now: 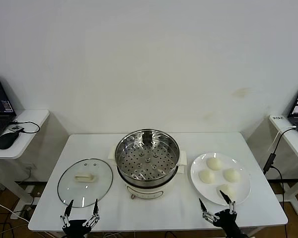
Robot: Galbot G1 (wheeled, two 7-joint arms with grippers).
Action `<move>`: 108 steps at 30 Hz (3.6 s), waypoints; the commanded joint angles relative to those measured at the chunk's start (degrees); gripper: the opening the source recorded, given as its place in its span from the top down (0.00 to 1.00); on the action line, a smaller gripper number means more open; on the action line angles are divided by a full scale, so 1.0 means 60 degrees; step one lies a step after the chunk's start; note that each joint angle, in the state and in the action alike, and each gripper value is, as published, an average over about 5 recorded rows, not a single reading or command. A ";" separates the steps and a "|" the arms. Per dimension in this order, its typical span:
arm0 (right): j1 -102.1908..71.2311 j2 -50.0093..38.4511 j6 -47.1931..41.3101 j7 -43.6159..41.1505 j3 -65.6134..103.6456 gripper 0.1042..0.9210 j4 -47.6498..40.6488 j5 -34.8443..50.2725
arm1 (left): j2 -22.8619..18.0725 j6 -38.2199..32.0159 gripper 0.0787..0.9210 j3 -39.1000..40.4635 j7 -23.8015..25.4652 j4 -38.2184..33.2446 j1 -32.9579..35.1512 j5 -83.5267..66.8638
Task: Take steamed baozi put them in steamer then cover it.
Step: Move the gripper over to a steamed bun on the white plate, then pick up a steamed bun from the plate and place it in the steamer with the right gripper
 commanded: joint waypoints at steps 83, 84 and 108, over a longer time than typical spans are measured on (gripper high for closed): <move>1.5526 -0.3648 -0.0638 -0.8282 -1.2480 0.41 -0.9891 -0.2953 | 0.0211 0.1700 0.12 -0.0767 -0.0949 -0.0358 -0.0668 0.1584; 1.5678 -0.3810 -0.0662 -0.8315 -1.2620 0.41 -0.9682 -0.2750 | 0.0210 0.1698 0.12 -0.0762 -0.0949 -0.0356 -0.0669 0.1584; 2.2060 -0.2333 -0.0607 -0.7997 -1.6675 0.39 -0.7983 0.1304 | 0.0400 0.1642 0.12 -0.0648 -0.0996 -0.0287 -0.0865 0.1419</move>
